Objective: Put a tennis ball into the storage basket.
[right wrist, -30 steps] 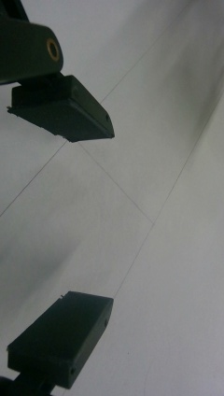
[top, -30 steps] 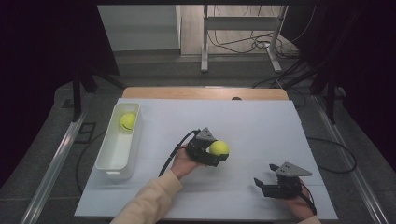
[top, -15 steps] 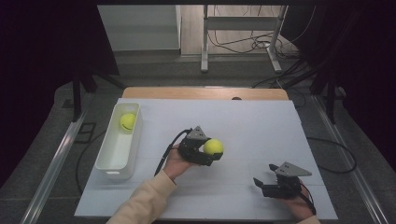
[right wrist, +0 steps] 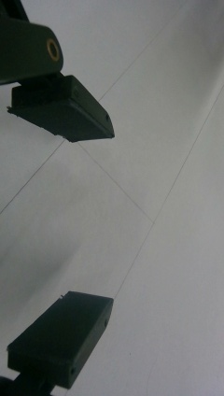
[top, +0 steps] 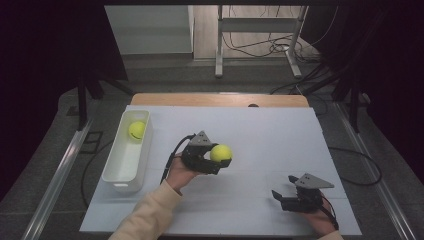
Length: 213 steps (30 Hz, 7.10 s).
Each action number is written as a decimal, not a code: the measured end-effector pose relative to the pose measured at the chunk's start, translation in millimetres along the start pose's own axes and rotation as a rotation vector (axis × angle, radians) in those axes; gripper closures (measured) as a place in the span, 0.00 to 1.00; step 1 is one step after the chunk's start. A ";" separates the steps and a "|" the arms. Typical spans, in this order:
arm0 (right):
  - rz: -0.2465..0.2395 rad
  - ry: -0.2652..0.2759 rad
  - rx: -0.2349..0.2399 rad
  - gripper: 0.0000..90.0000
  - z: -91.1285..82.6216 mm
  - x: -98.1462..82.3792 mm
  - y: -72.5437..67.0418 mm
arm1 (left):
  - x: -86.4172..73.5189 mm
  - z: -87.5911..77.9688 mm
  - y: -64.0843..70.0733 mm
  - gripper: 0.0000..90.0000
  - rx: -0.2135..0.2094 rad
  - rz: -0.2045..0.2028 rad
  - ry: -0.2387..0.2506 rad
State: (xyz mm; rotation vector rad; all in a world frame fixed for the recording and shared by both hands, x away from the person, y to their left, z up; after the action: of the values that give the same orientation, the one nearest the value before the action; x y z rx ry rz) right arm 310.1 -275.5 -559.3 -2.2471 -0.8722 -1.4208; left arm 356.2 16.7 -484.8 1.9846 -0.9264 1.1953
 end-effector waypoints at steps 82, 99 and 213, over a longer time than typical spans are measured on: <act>0.003 0.028 -0.015 0.18 -3.6 7.4 -3.0 | -4.2 -117.6 -58.7 0.29 0.256 -0.110 0.124; 0.002 0.026 -0.015 0.18 -3.6 7.1 -2.9 | -9.3 -142.2 -75.3 0.29 0.318 -0.150 0.151; -0.006 0.020 -0.006 0.18 -2.7 6.2 -4.8 | -57.2 -193.1 -138.3 0.15 0.601 -0.279 -0.011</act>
State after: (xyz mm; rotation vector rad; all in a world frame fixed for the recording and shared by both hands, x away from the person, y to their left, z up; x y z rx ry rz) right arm 307.0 -271.5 -552.6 -2.2329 -0.8702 -1.4479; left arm 361.0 261.0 -484.4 2.4804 -0.2819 1.4045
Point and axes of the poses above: each handheld gripper's, and its own axes: z roughly forward along the jaws, x roughly out of its top, y roughly to its right, the point moved 6 cm from there along z, roughly forward along the jaws, and after that the axes turned 10 degrees about y, right-handed, at the moved point
